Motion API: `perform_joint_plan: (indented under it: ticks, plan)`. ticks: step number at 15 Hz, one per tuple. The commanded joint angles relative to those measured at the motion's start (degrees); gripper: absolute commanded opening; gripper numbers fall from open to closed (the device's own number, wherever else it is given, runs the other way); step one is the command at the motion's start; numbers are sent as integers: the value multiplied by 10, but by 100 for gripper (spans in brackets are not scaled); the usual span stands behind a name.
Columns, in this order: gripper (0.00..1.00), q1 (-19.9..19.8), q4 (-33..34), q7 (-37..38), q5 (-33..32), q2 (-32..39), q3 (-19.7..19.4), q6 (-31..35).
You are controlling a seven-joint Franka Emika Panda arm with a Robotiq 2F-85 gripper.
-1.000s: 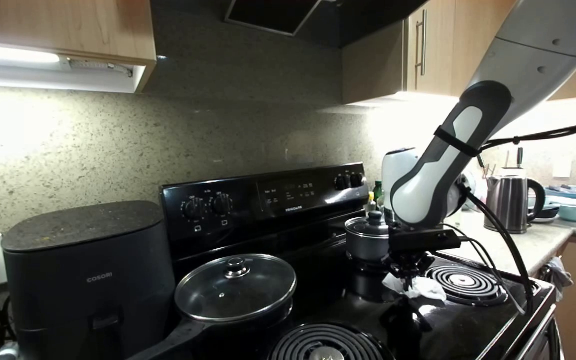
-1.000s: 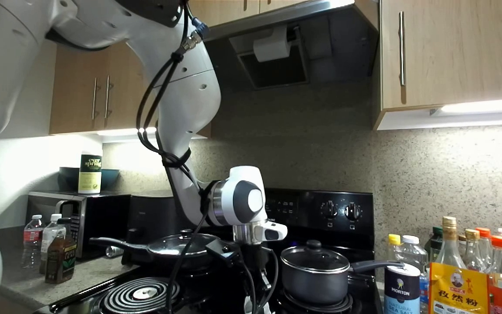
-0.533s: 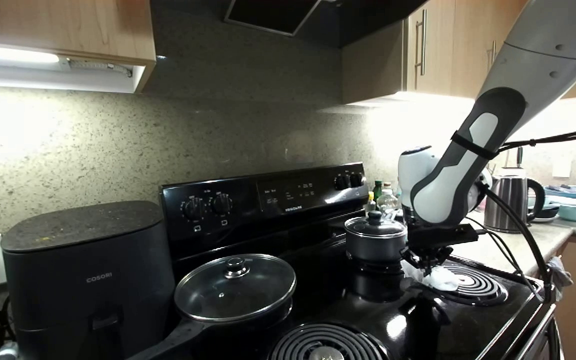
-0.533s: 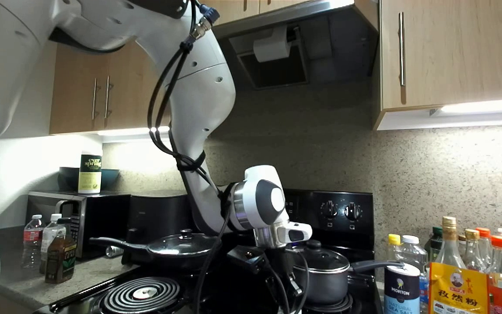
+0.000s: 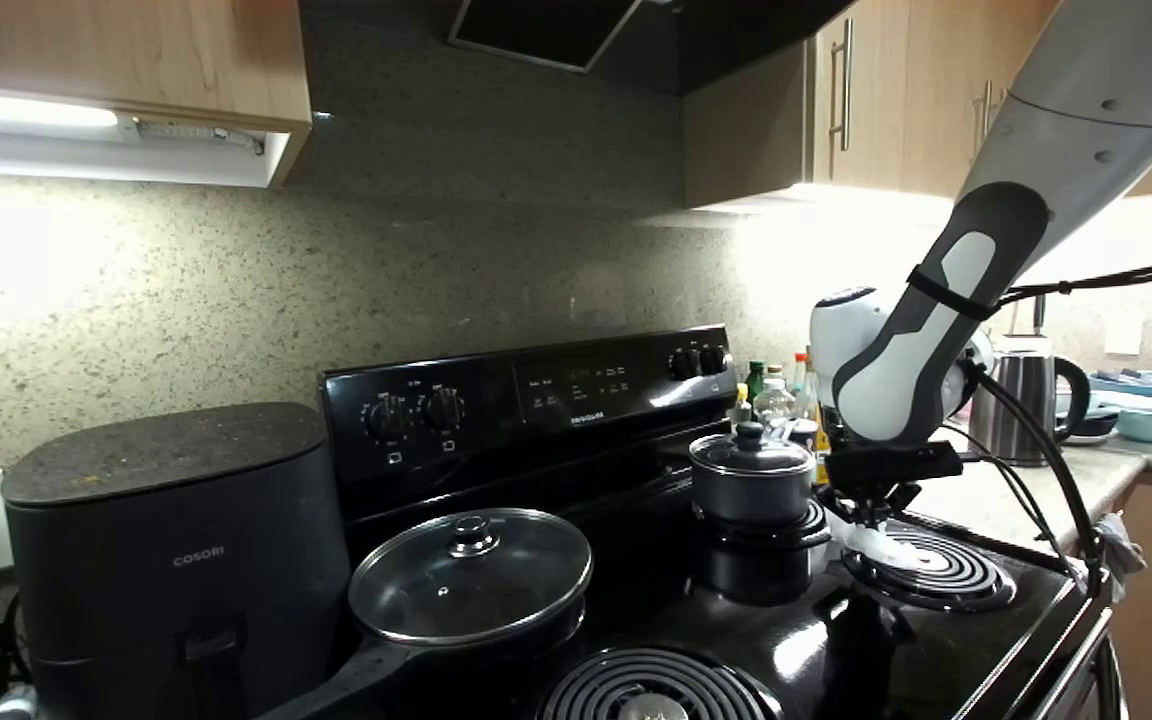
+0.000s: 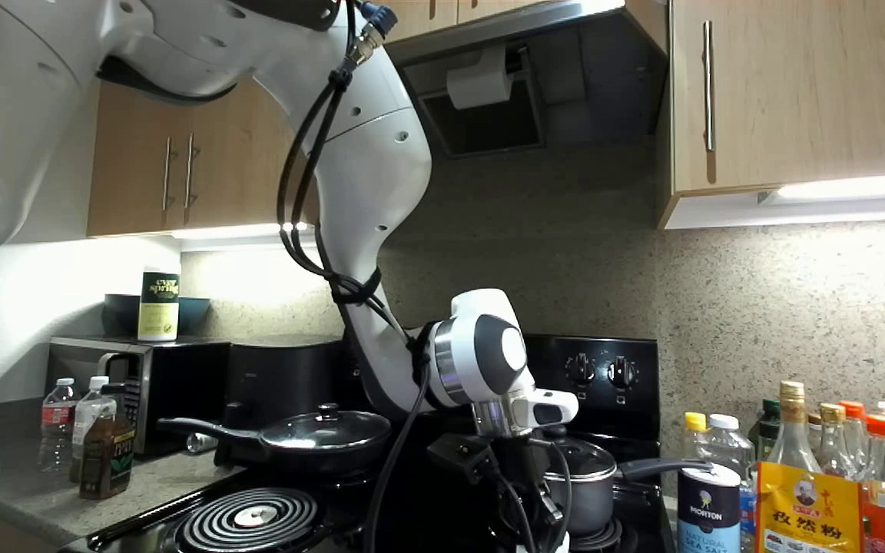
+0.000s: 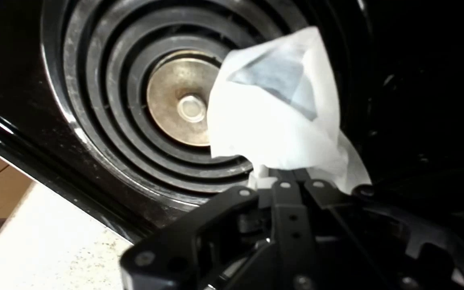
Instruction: Use the white cloth to wipe the stove
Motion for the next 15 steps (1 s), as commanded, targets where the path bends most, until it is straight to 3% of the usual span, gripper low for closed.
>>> perform_joint_plan:
  ticks: [1,4,5,6,7,9,13,15]
  plan:
    - [0,-12,7,52,-31,26,-24,4]
    - [0,-13,18,85,-29,43,-36,-2]
    - [0,-23,16,60,5,37,-18,-21]
    - [0,-49,-2,-29,81,12,28,-37]
    - [1,-20,17,39,16,13,-7,-13]
    - [0,-38,21,-4,55,11,9,-21]
    - [0,-14,78,136,-9,69,-38,48]
    - [0,-4,107,179,-25,96,-57,52]
